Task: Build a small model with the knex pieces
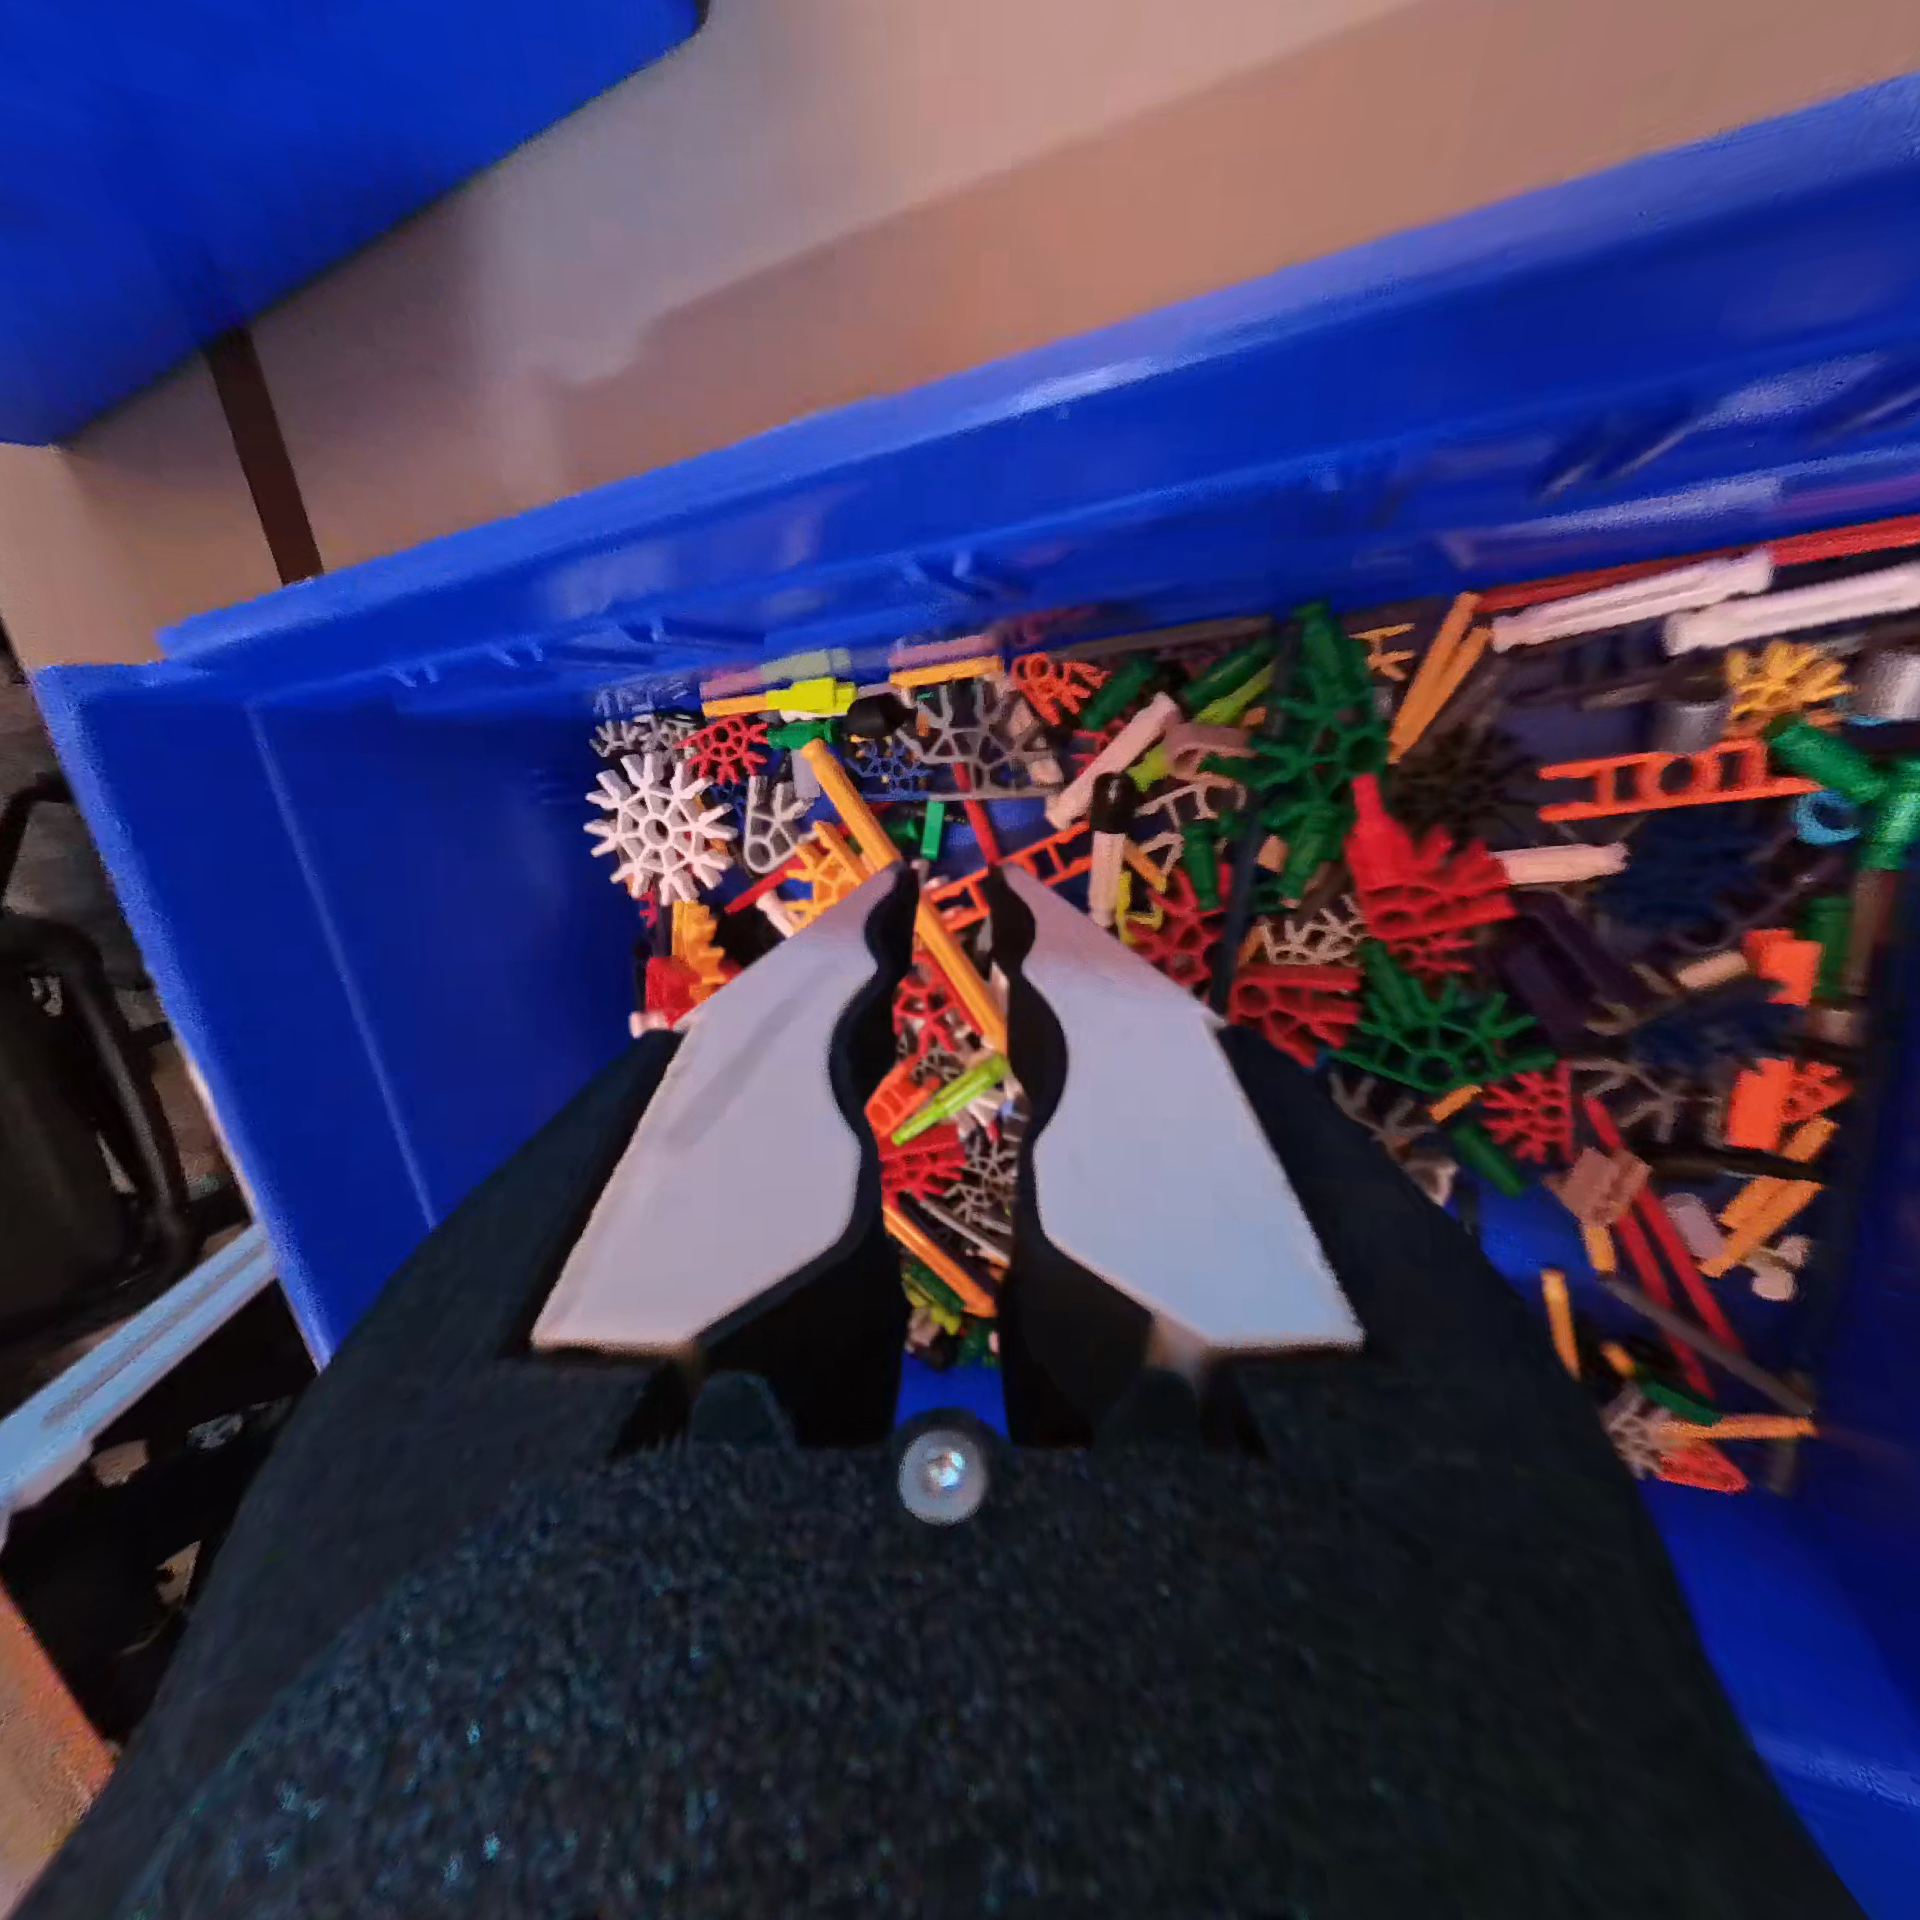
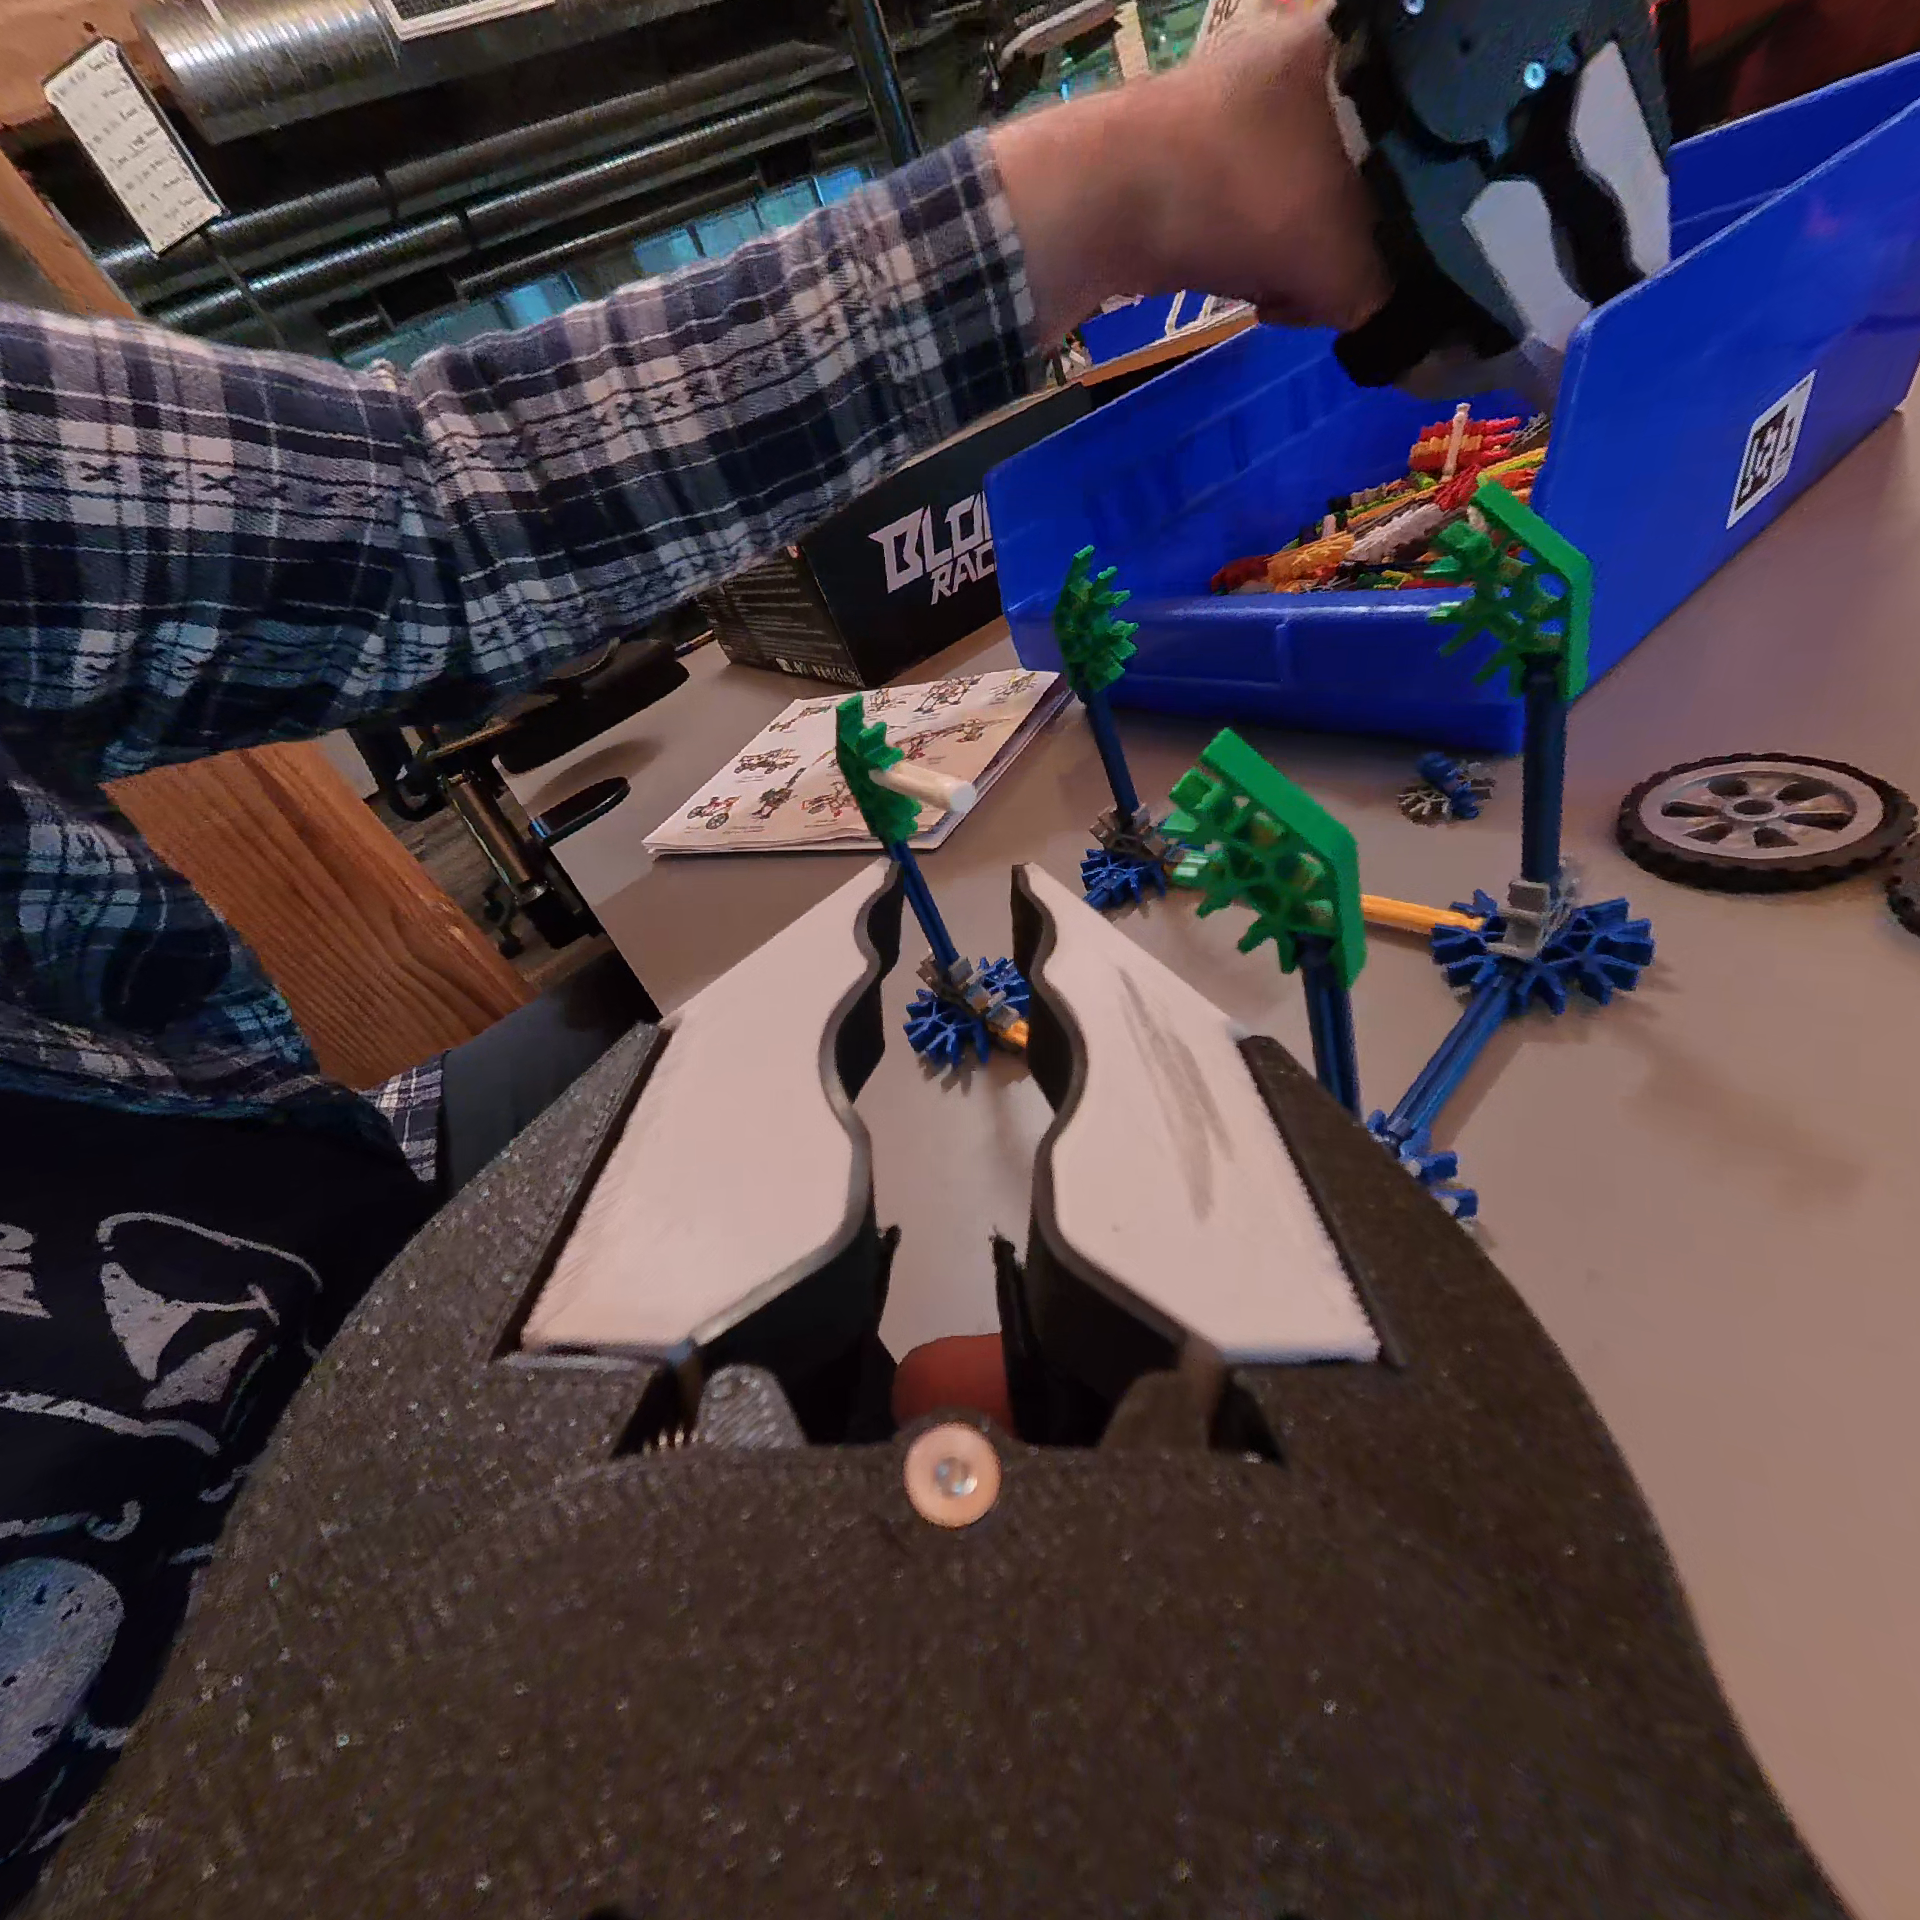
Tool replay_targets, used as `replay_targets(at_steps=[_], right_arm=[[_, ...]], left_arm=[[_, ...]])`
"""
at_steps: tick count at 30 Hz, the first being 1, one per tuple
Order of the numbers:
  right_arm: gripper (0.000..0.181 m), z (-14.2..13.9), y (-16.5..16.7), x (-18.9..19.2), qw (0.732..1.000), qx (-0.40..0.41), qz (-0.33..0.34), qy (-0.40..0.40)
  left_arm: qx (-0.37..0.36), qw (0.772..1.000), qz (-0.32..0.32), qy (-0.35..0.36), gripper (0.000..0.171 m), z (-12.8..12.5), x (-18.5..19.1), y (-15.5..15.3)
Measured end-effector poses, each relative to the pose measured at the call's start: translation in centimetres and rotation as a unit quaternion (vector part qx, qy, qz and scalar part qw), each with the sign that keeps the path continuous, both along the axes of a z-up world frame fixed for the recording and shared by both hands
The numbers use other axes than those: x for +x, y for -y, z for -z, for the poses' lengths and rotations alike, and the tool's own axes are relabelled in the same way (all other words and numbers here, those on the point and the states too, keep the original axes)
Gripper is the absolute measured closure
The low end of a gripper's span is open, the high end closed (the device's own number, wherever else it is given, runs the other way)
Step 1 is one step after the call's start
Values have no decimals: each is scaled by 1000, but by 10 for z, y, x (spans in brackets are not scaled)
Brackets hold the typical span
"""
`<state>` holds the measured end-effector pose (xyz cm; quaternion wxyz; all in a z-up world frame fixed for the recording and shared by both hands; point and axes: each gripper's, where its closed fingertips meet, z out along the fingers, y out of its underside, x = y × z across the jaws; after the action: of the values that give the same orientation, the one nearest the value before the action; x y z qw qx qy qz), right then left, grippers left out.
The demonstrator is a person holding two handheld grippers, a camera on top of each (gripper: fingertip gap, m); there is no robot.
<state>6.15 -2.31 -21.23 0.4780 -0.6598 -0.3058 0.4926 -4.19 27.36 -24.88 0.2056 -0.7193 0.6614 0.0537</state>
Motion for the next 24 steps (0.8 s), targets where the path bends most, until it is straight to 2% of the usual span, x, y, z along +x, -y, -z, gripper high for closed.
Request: replay_targets(at_steps=[4,7,11,14,16,19,24], right_arm=[[162,0,1,0,1000,3,-4,0],[162,0,2,0,1000,5,-7,-2],[162,-1,3,0,1000,7,-8,-3],[162,-1,3,0,1000,8,-9,-4],[162,-1,3,0,1000,8,-9,-3],[162,-1,3,0,1000,7,-10,-4],[162,-1,3,0,1000,8,-11,-5]], left_arm=[[-31,1000,5,-5,159,12,-4,-7],[-31,998,9,-51,162,21,-19,-9],[-52,996,21,-65,155,21,-28,0],[-43,997,52,-30,145,11,-14,3],[-35,997,71,-23,145,9,-6,5],[-27,994,90,-61,146,19,-7,4],[-63,993,84,-52,158,23,-6,8]])
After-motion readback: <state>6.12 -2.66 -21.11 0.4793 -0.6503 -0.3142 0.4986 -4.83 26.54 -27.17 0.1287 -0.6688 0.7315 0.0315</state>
